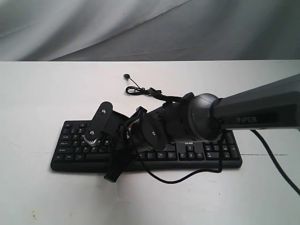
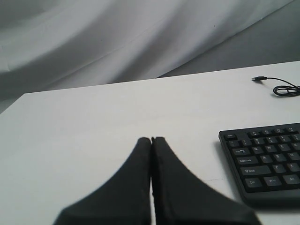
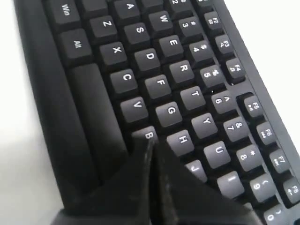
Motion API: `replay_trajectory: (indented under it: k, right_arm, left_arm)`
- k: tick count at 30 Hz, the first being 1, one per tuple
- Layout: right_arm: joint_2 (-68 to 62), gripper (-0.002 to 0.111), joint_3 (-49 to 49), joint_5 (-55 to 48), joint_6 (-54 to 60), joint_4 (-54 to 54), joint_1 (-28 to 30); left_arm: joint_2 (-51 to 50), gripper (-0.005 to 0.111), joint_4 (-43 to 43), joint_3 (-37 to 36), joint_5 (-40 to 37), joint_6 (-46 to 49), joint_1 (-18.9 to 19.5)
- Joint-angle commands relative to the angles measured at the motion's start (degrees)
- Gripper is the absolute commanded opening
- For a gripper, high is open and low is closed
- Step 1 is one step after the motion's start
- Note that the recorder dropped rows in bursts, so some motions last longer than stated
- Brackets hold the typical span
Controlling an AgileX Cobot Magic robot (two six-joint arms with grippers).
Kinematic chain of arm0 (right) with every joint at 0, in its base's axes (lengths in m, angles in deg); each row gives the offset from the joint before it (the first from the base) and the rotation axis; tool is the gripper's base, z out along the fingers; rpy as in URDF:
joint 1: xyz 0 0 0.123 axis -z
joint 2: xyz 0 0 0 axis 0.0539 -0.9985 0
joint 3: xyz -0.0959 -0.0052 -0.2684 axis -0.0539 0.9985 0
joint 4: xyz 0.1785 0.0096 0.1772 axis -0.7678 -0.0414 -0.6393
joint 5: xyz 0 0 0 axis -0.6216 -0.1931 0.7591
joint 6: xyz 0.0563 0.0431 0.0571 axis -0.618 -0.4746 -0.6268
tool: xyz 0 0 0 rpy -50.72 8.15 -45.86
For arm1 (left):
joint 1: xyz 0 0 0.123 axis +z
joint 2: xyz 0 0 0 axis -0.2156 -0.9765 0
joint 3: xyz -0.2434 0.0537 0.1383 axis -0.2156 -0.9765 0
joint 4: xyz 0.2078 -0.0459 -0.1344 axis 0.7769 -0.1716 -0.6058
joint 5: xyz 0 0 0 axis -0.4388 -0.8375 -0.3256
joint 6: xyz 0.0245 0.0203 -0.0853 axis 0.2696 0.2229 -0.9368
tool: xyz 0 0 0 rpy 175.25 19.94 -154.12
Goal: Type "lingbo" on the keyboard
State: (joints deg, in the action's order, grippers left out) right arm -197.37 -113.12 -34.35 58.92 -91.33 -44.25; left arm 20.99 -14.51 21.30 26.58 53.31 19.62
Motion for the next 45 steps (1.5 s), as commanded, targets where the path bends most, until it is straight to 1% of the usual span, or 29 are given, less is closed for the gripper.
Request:
replay_trajectory:
  k: [1, 18, 29, 36, 45]
  right_arm:
    - [0.2, 0.000, 0.0, 0.8, 0.1, 0.9, 0.6]
    - [-1.6, 0.000, 0.0, 1.2, 0.1, 1.1, 1.1]
    - [1.5, 0.000, -0.1, 0.7, 0.1, 2.6, 1.5]
    - [0.8, 0.000, -3.6, -0.2, 0.1, 2.6, 1.4]
    - [-3.0, 0.000, -7.7, -1.5, -0.1, 2.6, 0.8]
  left_arm:
    - [0.2, 0.000, -0.1, -0.3, 0.6, -0.3, -0.4]
    - [0.2, 0.000, -0.1, -0.3, 0.6, -0.3, -0.4]
    - [0.2, 0.000, -0.1, -0.3, 0.6, -0.3, -0.4]
    - [0.2, 0.000, -0.1, -0.3, 0.6, -0.3, -0.4]
    - [0.2, 0.000, -0.1, -0.3, 0.6, -0.3, -0.4]
